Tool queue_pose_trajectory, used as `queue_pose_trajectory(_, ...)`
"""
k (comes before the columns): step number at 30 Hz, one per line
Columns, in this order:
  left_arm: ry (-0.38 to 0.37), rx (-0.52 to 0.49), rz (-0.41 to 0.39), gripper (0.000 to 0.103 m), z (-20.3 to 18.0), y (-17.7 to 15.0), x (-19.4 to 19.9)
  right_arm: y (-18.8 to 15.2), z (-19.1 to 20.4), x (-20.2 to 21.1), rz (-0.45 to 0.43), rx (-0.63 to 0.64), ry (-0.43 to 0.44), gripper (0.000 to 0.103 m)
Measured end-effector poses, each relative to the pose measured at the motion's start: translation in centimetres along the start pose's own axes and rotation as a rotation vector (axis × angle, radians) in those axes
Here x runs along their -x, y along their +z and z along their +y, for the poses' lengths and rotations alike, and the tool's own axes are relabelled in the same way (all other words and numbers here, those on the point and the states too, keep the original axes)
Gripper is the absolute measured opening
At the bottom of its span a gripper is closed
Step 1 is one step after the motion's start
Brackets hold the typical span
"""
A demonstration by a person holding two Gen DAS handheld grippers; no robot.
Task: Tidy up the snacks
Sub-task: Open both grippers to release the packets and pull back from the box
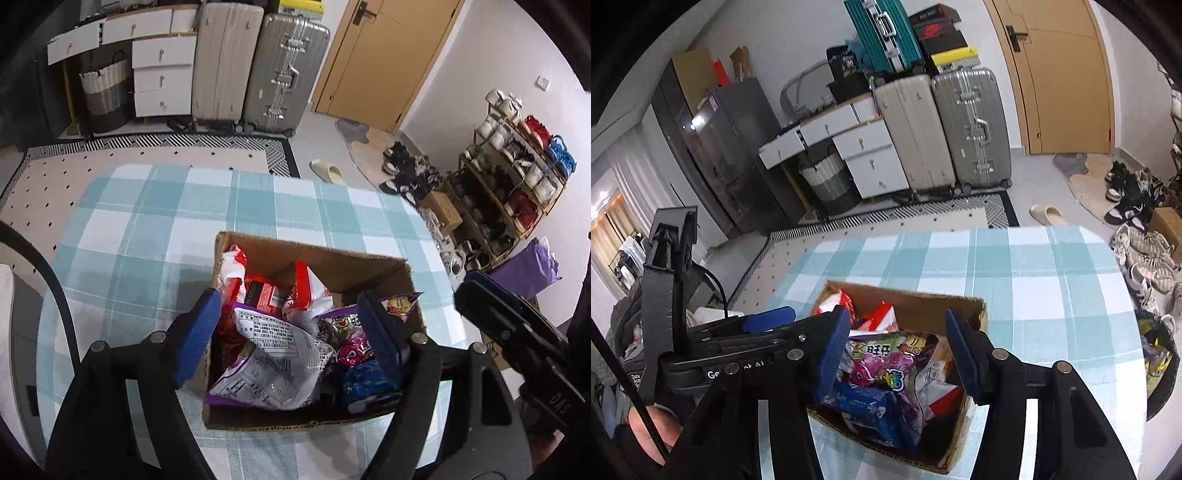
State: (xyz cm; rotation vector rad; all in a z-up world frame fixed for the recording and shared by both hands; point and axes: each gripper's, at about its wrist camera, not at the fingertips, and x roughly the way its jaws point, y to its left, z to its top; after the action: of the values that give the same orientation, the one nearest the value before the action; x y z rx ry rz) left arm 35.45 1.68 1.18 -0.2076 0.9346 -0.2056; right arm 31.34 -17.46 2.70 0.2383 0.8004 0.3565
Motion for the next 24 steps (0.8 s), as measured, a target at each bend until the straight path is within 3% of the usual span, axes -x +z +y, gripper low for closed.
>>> queue_pose_trajectory(10, 0.081, -0.053, -0.141, 0.079, -0.7, -1.9, 8.3, 0.1, 2.2, 6.4, -0.112, 0.037, 0.021, 0.056)
queue_pose_trajectory(12, 0.087, -0.063, -0.162, 0.08, -1.0, -2.7, 10.1, 0.0, 2.8, 8.0, -0.131, 0.043, 0.022, 0.063)
queue_pose_trajectory(16, 0.108, -0.086, -0.222, 0.082, -1.6, -4.7, 14.0, -0.7, 3.9, 11.3, -0.166, 0.053, 0.028, 0.067)
queue_pose_trajectory(19, 0.115, -0.098, -0.268, 0.085, -2.1, -6.6, 17.0, -1.6, 4.8, 13.7, -0.192, 0.059, 0.031, 0.078)
queue_pose_trajectory(21, 0.128, -0.105, -0.297, 0.087, -2.4, -8.0, 18.9, -2.6, 5.3, 15.7, -0.23, 0.056, 0.033, 0.094)
queue_pose_trajectory(24, 0.163, -0.114, -0.365, 0.096, -2.8, -10.3, 21.2, -4.2, 6.4, 18.4, -0.288, 0.085, 0.009, 0.101)
